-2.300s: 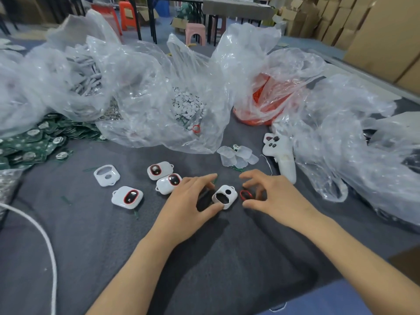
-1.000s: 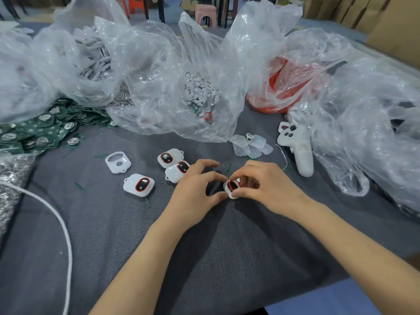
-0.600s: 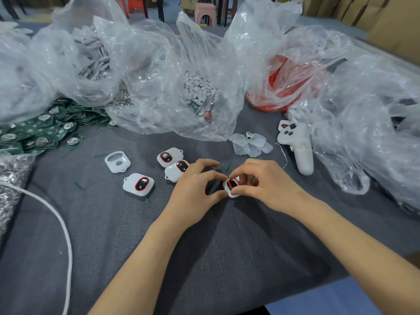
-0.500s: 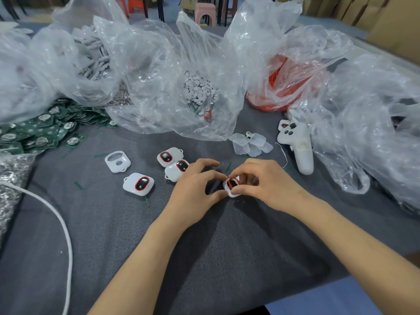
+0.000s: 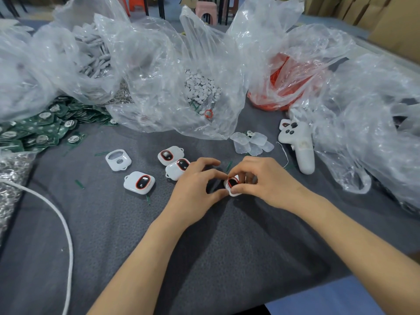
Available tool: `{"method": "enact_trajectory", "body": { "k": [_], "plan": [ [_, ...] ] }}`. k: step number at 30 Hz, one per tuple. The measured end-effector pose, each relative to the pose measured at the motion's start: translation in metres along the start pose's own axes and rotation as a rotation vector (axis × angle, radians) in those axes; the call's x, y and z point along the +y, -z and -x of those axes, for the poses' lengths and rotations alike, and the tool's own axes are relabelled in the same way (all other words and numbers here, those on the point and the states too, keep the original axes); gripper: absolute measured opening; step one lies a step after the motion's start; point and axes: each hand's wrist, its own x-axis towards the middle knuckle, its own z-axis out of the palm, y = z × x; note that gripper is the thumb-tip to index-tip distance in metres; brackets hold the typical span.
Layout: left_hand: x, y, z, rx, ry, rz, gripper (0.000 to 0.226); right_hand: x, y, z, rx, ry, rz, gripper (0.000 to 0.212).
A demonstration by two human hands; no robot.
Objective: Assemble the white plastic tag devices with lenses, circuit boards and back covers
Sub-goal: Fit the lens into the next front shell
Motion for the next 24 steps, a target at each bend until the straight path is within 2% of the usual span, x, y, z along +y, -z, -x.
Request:
{"method": "enact_trajectory", "body": {
  "k": [24],
  "plan": [
    [0.0017, -0.0007, 0.0027, 0.029, -0.011, -0.02, 0.029, 0.0003, 0.0006, -0.004, -0.05, 0.025, 0.037, 0.021]
  ]
}}
